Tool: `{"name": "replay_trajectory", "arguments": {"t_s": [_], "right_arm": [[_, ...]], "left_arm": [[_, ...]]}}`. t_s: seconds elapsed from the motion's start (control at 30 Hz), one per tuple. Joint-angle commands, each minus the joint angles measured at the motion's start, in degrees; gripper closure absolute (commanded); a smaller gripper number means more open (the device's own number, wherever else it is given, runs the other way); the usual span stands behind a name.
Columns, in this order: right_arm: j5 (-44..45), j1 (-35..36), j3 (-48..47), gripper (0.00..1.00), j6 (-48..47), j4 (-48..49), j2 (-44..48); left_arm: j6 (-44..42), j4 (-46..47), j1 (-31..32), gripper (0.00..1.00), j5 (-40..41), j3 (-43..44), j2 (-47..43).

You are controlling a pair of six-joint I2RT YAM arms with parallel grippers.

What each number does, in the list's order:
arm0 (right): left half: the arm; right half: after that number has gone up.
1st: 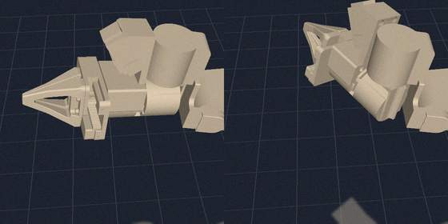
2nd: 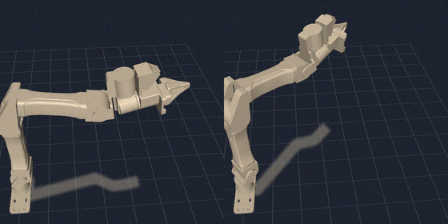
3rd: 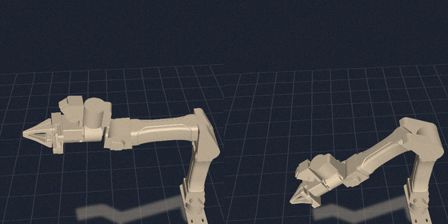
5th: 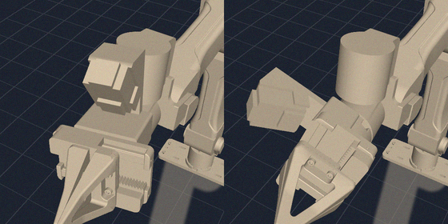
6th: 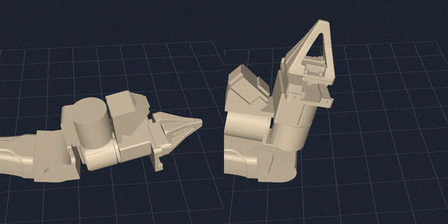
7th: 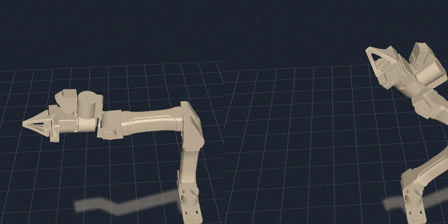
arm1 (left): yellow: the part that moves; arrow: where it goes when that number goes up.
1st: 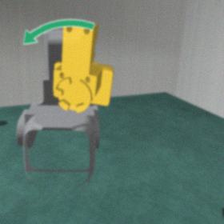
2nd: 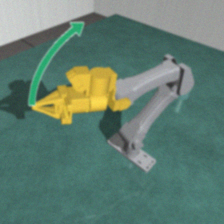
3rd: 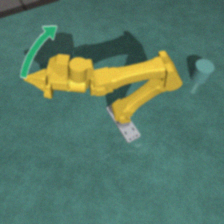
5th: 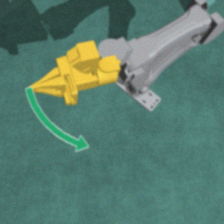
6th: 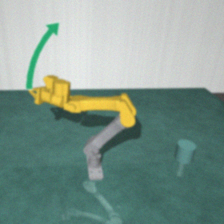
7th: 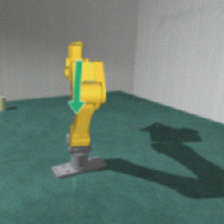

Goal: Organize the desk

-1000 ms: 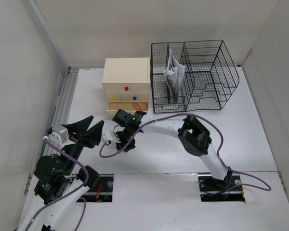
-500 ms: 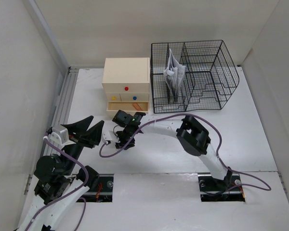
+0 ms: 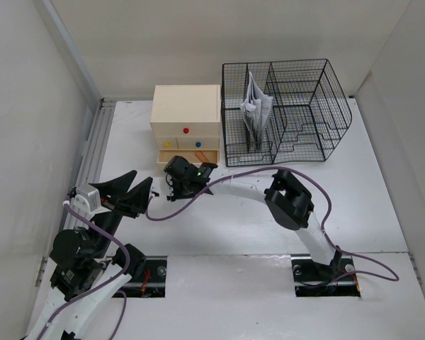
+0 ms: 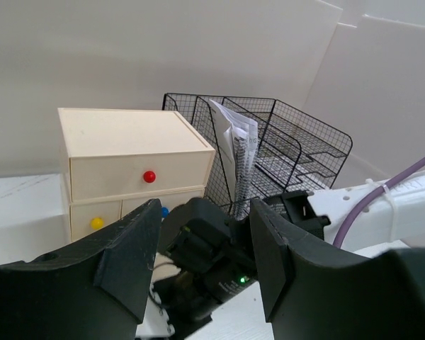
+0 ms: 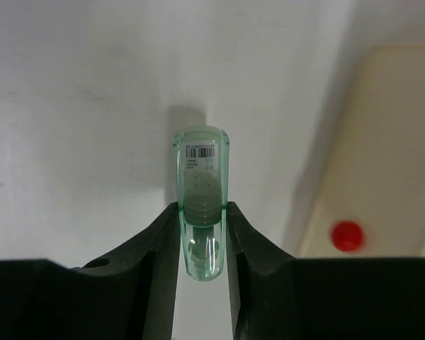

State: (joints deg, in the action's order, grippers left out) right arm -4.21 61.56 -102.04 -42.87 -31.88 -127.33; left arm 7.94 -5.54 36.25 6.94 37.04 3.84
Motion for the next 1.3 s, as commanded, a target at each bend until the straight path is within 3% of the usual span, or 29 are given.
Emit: {"name": "replay_trajectory", "arguments": {"t_s": [0.0, 0.77, 0.83, 0.9, 0.97, 1.07, 1.17, 1.2, 1.23, 1.27], "right_arm": [[12.37, -2.05, 0.17, 0.95, 2.97, 8.14, 6.21], [24.33, -7.68, 1.84, 0.95, 6.22, 14.03, 7.97], [25.04, -8.21, 1.84, 0.91, 6.22, 14.04, 7.97], [25.04, -8.21, 1.84, 0.64, 6.22, 14.04, 7.97], [24.52, -8.21, 1.84, 0.52, 6.74, 13.51, 7.97], [23.90, -8.21, 1.84, 0.49, 6.75, 13.51, 7.97], [21.97, -8.21, 1.84, 0.53, 7.28, 13.51, 9.28], [21.35, -8.21, 1.84, 0.61, 7.28, 13.51, 9.29], [19.34, -8.21, 2.37, 0.83, 7.28, 13.51, 10.51], [18.02, -8.21, 2.37, 0.93, 7.28, 13.51, 10.52]], "left_arm": [[0.05, 2.03, -0.21, 0.50, 0.27, -0.03, -0.94], [0.05, 2.03, -0.21, 0.49, 0.27, -0.03, -0.41], [0.05, 2.03, -0.21, 0.49, 0.27, -0.03, -0.41], [0.05, 2.03, -0.21, 0.49, 0.27, -0.03, -0.41], [0.05, 2.03, -0.21, 0.49, 0.27, -0.03, -0.41], [0.05, 2.03, -0.21, 0.49, 0.27, -0.03, -0.41], [0.05, 2.03, -0.21, 0.49, 0.27, -0.03, -0.41], [0.05, 2.03, -0.21, 0.49, 0.27, -0.03, -0.41], [0.05, 2.03, -0.21, 0.49, 0.27, -0.03, -0.41], [0.05, 2.03, -0.21, 0.49, 0.27, -0.03, -0.41]]}}
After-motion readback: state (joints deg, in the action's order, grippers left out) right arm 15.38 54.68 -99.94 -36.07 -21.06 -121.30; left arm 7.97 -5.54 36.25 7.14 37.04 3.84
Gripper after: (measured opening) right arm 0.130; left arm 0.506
